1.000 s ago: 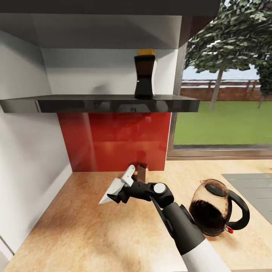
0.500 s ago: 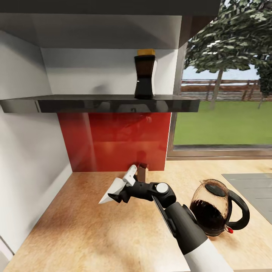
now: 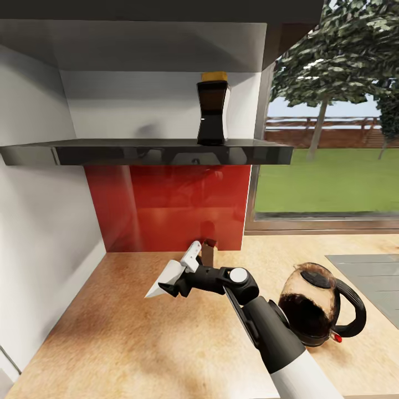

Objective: Set up a coffee station on the kitchen countertop: keep the coffee maker on the countertop, move the bottle of coffee from the kitchen shelf to the counter next to the coffee maker, place a paper coffee filter on top of the coffee maker, put the saucer next to the coffee maker with the coffee cup on the saucer, and place the electric kettle next to the coffee maker.

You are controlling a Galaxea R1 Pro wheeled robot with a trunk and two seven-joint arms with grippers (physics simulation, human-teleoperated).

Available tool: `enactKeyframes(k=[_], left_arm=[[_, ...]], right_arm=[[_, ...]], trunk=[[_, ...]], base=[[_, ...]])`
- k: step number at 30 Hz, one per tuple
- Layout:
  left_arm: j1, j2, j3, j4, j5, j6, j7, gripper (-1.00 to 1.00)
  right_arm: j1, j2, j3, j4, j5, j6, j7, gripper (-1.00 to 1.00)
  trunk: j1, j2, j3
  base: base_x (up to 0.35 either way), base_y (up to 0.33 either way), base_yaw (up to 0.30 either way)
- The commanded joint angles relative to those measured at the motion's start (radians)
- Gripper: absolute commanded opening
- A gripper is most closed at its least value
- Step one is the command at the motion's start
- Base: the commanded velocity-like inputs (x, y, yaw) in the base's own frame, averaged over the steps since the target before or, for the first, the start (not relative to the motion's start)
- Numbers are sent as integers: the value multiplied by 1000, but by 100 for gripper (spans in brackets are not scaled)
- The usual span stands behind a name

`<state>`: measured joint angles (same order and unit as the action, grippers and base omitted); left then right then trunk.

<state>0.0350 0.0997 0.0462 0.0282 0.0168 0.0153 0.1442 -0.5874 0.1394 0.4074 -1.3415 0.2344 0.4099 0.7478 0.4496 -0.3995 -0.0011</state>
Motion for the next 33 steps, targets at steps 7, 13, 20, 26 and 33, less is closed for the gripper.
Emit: enactKeyframes(k=[7,13,20,26,33], left_arm=[[0,-1,4,-1,2,3,2,100],[0,-3,4,-1,2,3,2,100],[0,-3,4,-1,2,2,2,100],[0,-3,4,-1,1,2,2,100],[0,-3,4,-1,0,2,2,100]], right_arm=[[0,0,-1,-9,5,6,7,-100],[0,0,-1,-11,5,6,7,-100],[0,0,-1,-11,4,4,7,-100],[0,0,-1,-12,3,5,7,-100],[0,0,-1,-16,4,5,7,-100]], trunk=[[0,-1,0],[0,-1,0],[0,-1,0],[0,-1,0],[0,-1,0]], base=[[-122,1,0],[-314,58,0],[-193,60,0],[-8,3,0],[0,0,0]])
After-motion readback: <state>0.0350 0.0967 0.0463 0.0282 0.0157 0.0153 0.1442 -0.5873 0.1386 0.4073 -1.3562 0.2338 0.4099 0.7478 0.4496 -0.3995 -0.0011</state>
